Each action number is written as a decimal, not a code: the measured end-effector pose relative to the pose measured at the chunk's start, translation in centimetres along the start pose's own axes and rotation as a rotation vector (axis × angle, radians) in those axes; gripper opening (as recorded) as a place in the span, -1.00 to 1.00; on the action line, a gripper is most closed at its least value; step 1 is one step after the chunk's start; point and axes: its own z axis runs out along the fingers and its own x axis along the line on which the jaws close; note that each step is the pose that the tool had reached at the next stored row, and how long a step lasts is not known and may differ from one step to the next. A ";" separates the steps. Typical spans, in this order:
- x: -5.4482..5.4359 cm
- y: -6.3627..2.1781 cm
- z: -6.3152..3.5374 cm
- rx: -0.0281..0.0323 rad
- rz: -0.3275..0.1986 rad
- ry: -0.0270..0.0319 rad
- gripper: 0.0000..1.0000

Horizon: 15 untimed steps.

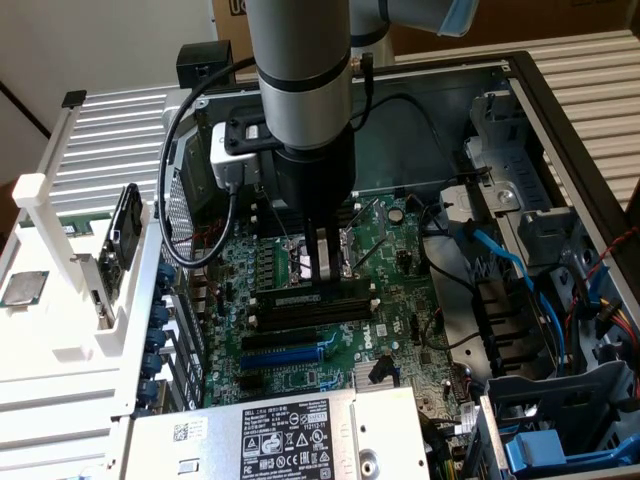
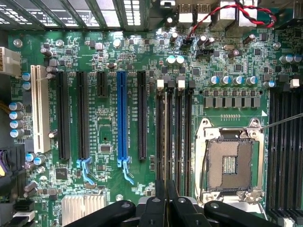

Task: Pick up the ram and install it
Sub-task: 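Insert the ram into the slot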

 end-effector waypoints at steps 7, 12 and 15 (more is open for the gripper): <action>0.1 0.00 0.00 -0.0008 0.000 -0.0005 -0.76; 0.1 0.03 0.00 -0.0008 0.000 0.0004 -0.76; 0.1 0.03 0.00 -0.0007 0.000 0.0032 -0.76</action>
